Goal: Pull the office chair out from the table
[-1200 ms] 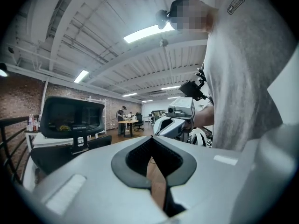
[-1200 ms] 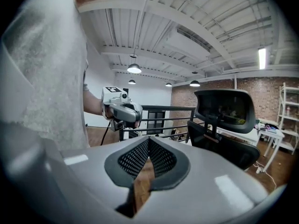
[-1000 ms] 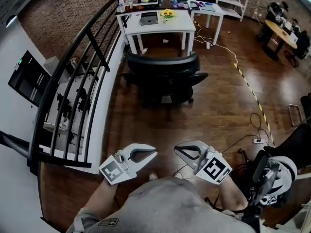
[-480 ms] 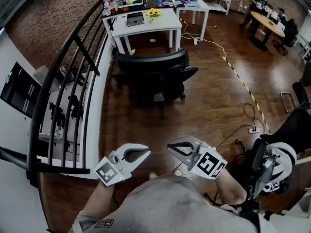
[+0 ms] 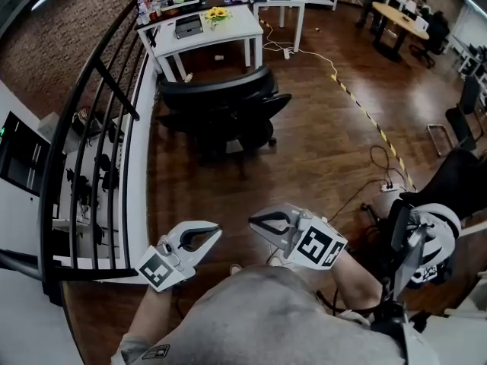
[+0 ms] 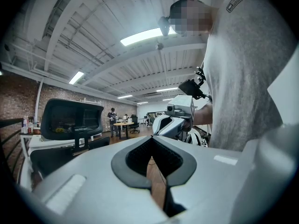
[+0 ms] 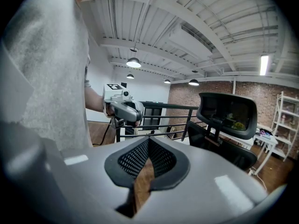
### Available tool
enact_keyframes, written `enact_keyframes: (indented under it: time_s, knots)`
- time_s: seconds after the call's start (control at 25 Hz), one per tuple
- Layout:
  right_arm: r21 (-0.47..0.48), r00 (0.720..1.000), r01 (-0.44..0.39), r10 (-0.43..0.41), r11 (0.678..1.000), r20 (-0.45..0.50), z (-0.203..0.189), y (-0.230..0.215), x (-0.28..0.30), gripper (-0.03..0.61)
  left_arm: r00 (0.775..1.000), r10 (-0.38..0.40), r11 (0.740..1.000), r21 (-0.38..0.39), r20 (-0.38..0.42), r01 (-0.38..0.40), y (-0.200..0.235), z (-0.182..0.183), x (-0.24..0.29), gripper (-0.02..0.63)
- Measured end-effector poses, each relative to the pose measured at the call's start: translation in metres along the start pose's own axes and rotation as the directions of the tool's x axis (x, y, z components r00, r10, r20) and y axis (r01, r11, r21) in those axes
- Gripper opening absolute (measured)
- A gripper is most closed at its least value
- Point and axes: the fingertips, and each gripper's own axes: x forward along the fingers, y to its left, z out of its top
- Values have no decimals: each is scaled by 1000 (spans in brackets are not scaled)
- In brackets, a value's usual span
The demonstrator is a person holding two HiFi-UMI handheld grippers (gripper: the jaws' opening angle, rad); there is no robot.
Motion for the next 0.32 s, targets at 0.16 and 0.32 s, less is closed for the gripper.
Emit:
enact_keyframes:
  time_s: [0.16,0.32]
  knots:
    - [-6,1000,-6,6,1000,2,1,-3,-1,5,1000,8,1000,3,-2,-8,3,0,2,0]
    - [-10,1000,-10,10,1000,15,1,-11,-1,5,1000,14,1000,12,8,-14,9,3,7,0]
